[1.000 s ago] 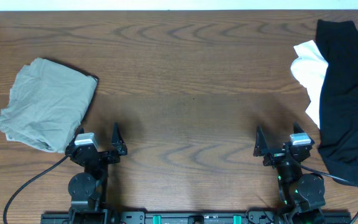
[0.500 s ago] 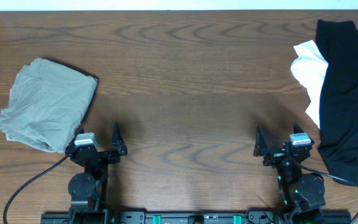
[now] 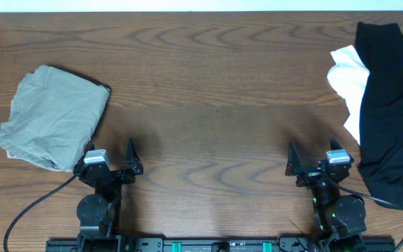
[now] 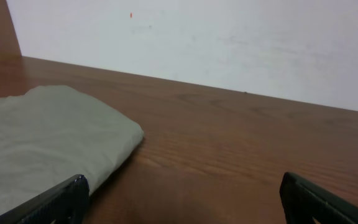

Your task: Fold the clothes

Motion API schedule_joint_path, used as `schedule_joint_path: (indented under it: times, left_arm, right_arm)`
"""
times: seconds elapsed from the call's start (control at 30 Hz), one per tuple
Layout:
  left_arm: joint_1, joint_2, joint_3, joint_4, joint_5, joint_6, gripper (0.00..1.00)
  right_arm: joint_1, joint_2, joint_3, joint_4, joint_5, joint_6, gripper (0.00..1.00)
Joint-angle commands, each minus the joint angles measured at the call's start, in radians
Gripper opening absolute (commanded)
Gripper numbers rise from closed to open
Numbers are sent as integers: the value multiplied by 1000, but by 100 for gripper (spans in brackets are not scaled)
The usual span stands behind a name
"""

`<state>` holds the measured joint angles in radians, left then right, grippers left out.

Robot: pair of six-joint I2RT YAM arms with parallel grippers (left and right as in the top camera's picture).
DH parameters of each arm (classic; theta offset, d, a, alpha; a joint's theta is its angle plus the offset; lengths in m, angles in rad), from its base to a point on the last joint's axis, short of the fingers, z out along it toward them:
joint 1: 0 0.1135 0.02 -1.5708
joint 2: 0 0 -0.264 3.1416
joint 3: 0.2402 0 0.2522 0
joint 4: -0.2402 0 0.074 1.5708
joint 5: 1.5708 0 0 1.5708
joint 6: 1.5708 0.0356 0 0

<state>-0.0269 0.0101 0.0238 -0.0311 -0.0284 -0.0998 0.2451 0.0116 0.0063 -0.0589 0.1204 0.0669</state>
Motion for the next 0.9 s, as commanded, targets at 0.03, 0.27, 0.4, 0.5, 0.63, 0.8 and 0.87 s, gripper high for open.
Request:
schedule_joint_path:
  times: [0.03,0.27,0.4,0.5,0.63,0.8,0.87]
  left_arm:
    - [4,-6,-20,-40,-2,13,98]
    - [4,-6,-20,-40,-5,13,98]
    - [4,-6,-20,-40,-6,13,98]
    - [4,-6,-20,-40,-5,13,98]
    - [4,-6,-20,-39,51,12,98]
    - [4,-6,-19,-39,52,-45,98]
    - [4,-6,-13,-40,104,-95,98]
  right_arm:
    - [-13,-6,-1,-5,-4,-13,99]
    - [-13,-6,-1,-5,-10,-12,99]
    - [-13,-6,-1,-4,-8,-12,99]
    - [-13,-7,-1,-5,-12,-12,99]
    - [-13,-6,-1,-5,-50,4,99]
    - [-13,-7,1,-9,-104,41,99]
    - [-13,-6,18,-24,-118,45,99]
